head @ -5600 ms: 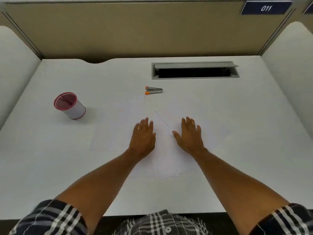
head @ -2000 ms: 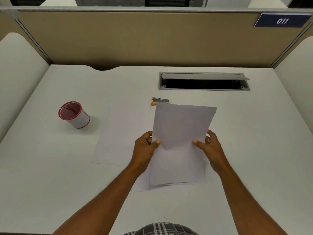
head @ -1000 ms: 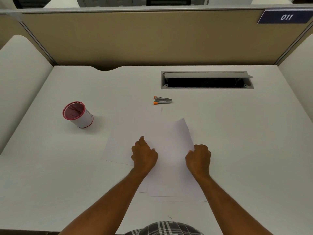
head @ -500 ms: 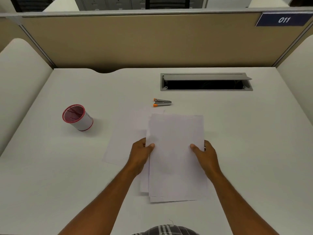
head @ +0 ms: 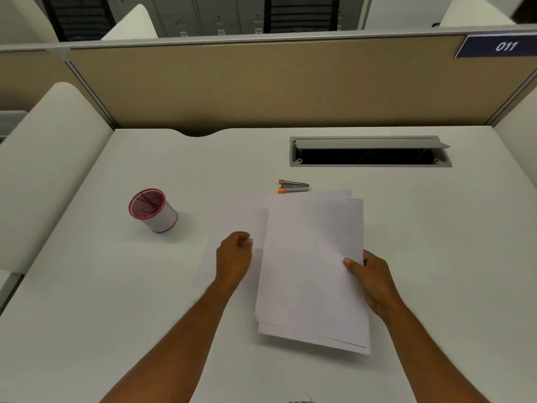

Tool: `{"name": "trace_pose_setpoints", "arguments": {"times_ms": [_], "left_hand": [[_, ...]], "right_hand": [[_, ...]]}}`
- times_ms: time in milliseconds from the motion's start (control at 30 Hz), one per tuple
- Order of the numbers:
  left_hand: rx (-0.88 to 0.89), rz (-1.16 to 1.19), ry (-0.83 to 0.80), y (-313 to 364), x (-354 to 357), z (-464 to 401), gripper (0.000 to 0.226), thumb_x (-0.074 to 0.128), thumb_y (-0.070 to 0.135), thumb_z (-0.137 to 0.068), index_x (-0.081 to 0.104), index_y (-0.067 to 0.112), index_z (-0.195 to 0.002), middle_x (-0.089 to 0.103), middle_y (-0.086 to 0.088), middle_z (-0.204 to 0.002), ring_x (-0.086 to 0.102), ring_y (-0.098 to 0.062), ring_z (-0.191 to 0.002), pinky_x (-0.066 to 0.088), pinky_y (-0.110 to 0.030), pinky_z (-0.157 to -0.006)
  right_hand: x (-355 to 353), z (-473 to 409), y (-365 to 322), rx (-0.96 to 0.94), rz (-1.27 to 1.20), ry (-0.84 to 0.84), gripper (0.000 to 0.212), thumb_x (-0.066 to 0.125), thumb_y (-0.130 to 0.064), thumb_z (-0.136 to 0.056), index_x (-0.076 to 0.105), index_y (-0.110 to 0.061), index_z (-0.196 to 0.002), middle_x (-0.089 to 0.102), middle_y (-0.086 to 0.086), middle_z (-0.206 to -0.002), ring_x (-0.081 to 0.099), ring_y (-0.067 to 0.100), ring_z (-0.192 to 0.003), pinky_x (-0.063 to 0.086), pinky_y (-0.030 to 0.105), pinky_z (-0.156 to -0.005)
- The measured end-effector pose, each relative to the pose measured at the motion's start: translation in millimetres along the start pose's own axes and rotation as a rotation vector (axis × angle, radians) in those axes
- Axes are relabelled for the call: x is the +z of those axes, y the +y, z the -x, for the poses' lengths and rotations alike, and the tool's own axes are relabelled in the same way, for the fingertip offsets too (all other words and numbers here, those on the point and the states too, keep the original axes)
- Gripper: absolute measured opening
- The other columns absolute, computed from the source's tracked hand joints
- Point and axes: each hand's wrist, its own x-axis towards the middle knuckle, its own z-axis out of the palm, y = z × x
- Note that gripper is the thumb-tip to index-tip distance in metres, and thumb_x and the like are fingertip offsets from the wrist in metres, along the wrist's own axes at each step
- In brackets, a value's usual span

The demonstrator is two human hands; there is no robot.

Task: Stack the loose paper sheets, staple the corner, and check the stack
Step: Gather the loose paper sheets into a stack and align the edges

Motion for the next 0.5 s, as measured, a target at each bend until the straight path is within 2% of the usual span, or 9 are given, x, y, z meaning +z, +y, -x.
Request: {"name": "trace_pose_setpoints", "arguments": {"times_ms": [67,167,233,500], "left_hand": [[0.057,-0.374,0.105,-7,-7,-14,0.044,0.065,0.027,-0.091,0.055,0.01,-0.13,0.062,-0.016,-0.127,0.057,-0.031,-0.118,0.047,-0.04,-0.098],[-0.061,-0.811,0.043,-14,-14,-22,0.082,0.068,0.054,-0.082,0.033,0.012,-0.143,0.044,-0.018,-0.136,0.04,-0.035,-0.128,0.042,-0.048,-0.099],[-0.086,-0.886,0.028,-19,-14,-23,0.094,0.068,0.061,-0.077,0.027,0.011,-0.145,0.04,-0.017,-0.137,0.038,-0.034,-0.127,0.042,-0.049,-0.098],[-0.092,-0.93,-0.016,-23,-21,-26,0.122,0.073,0.072,-0.062,0.014,0.01,-0.15,0.035,-0.016,-0.141,0.036,-0.033,-0.13,0.041,-0.046,-0.1]], "right_hand": [[3,-1,2,0.008,-0.012,0.046,0.031,0.063,-0.009,-0.093,0.064,-0.013,-0.124,0.071,0.004,-0.108,0.069,0.024,-0.097,0.055,0.04,-0.09],[6,-2,6,0.03,-0.02,0.074,0.031,0.062,-0.008,-0.093,0.065,-0.013,-0.123,0.071,0.002,-0.105,0.069,0.025,-0.097,0.054,0.043,-0.093],[9,-2,7,0.035,-0.017,0.078,0.031,0.062,-0.008,-0.092,0.065,-0.014,-0.123,0.072,0.0,-0.104,0.069,0.026,-0.097,0.054,0.045,-0.094],[23,-3,4,0.046,-0.033,0.085,0.034,0.062,-0.009,-0.092,0.063,-0.013,-0.126,0.07,0.004,-0.109,0.068,0.029,-0.1,0.053,0.047,-0.095]]}}
